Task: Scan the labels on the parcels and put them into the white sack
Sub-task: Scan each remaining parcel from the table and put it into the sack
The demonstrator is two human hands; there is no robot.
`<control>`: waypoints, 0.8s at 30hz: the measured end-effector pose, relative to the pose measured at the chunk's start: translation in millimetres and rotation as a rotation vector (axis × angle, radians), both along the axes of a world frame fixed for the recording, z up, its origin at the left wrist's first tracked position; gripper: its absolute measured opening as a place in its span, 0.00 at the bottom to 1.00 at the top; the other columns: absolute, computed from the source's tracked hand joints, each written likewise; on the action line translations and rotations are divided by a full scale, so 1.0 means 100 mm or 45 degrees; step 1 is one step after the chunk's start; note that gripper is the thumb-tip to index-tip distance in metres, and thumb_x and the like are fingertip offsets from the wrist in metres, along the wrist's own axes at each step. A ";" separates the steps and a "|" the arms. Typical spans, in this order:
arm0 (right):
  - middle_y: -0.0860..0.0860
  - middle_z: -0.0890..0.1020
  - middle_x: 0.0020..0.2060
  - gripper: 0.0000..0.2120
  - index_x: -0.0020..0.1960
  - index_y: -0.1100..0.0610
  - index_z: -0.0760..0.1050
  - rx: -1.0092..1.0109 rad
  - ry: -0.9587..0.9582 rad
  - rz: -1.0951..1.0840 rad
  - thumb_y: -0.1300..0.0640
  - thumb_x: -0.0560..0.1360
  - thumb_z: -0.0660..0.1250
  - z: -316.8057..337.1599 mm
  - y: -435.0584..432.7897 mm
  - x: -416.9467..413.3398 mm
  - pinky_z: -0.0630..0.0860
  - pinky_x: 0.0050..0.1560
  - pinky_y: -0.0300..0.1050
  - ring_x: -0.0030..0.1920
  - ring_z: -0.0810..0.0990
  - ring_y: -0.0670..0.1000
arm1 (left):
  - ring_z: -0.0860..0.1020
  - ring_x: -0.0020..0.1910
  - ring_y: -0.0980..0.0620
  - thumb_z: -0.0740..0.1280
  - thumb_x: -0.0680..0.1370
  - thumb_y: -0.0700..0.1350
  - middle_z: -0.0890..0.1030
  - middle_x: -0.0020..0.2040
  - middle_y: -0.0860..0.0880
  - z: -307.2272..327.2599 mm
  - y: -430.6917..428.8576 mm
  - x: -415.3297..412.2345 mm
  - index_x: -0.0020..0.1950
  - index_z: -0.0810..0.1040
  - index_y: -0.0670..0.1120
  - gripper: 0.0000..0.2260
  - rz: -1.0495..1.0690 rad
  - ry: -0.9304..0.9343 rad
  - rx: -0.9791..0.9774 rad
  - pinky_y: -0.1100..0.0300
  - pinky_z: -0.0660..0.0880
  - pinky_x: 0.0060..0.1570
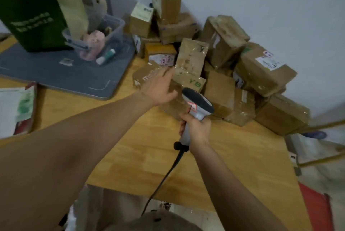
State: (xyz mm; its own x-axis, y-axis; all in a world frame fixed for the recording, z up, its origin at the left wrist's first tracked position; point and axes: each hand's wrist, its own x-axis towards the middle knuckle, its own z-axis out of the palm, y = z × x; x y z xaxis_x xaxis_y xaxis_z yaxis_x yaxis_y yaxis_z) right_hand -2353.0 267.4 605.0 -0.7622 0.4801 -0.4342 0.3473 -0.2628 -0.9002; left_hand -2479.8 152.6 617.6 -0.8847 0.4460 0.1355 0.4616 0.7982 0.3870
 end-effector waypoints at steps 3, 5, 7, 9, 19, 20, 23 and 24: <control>0.51 0.77 0.22 0.06 0.37 0.60 0.75 -0.015 -0.012 -0.104 0.67 0.72 0.68 -0.05 0.27 0.02 0.71 0.23 0.40 0.21 0.72 0.49 | 0.48 0.77 0.39 0.63 0.73 0.66 0.46 0.79 0.40 0.14 0.50 -0.17 0.79 0.45 0.48 0.44 0.137 -0.235 -0.130 0.44 0.53 0.74; 0.51 0.77 0.22 0.05 0.39 0.60 0.75 -0.025 -0.027 -0.122 0.67 0.72 0.67 -0.10 0.39 0.05 0.72 0.23 0.40 0.21 0.73 0.49 | 0.48 0.77 0.37 0.63 0.68 0.73 0.46 0.78 0.37 0.15 0.65 -0.19 0.79 0.45 0.46 0.52 0.208 -0.352 -0.254 0.44 0.52 0.73; 0.50 0.77 0.22 0.04 0.41 0.60 0.75 -0.043 -0.034 -0.148 0.67 0.72 0.67 -0.13 0.45 0.06 0.71 0.23 0.40 0.21 0.73 0.49 | 0.56 0.75 0.37 0.67 0.65 0.73 0.56 0.76 0.37 0.12 0.70 -0.15 0.78 0.50 0.44 0.53 0.246 -0.392 -0.258 0.46 0.58 0.71; 0.51 0.76 0.22 0.05 0.41 0.60 0.75 -0.068 -0.022 -0.167 0.67 0.72 0.68 -0.14 0.48 0.07 0.71 0.23 0.40 0.21 0.72 0.49 | 0.59 0.73 0.38 0.71 0.64 0.69 0.59 0.74 0.38 0.10 0.66 -0.09 0.78 0.48 0.45 0.54 0.248 -0.429 -0.199 0.46 0.60 0.69; 0.54 0.76 0.24 0.09 0.34 0.59 0.74 -0.124 -0.072 -0.120 0.68 0.71 0.69 -0.23 0.20 0.06 0.71 0.24 0.41 0.21 0.72 0.49 | 0.51 0.76 0.39 0.80 0.52 0.65 0.46 0.77 0.43 -0.45 -0.72 0.65 0.68 0.18 0.55 0.74 0.288 -0.678 -0.201 0.38 0.50 0.73; 0.54 0.76 0.24 0.09 0.35 0.59 0.74 -0.117 -0.080 -0.102 0.68 0.71 0.69 -0.25 0.16 0.07 0.71 0.25 0.42 0.21 0.72 0.50 | 0.49 0.77 0.40 0.80 0.51 0.66 0.44 0.78 0.43 -0.49 -0.78 0.71 0.69 0.20 0.54 0.75 0.317 -0.728 -0.134 0.38 0.50 0.73; 0.54 0.76 0.23 0.08 0.36 0.59 0.74 -0.090 -0.093 -0.052 0.67 0.71 0.70 -0.27 0.05 0.12 0.71 0.24 0.41 0.21 0.72 0.50 | 0.47 0.77 0.40 0.79 0.49 0.67 0.42 0.78 0.43 -0.56 -0.87 0.80 0.73 0.24 0.51 0.75 0.408 -0.756 -0.001 0.38 0.53 0.73; 0.54 0.76 0.24 0.08 0.36 0.59 0.74 -0.086 -0.096 -0.035 0.68 0.71 0.69 -0.27 0.05 0.13 0.71 0.24 0.41 0.21 0.72 0.50 | 0.47 0.77 0.40 0.80 0.50 0.66 0.42 0.78 0.43 -0.58 -0.85 0.80 0.74 0.25 0.50 0.74 0.423 -0.734 -0.003 0.38 0.53 0.73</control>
State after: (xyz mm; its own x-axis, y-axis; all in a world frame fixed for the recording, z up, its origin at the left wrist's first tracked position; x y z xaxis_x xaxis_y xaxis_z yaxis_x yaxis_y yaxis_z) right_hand -2340.4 271.9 577.6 -0.7128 0.4685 -0.5219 0.4053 -0.3322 -0.8517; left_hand -2400.3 67.4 559.7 -0.9056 0.1371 -0.4014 -0.0892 0.8636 0.4963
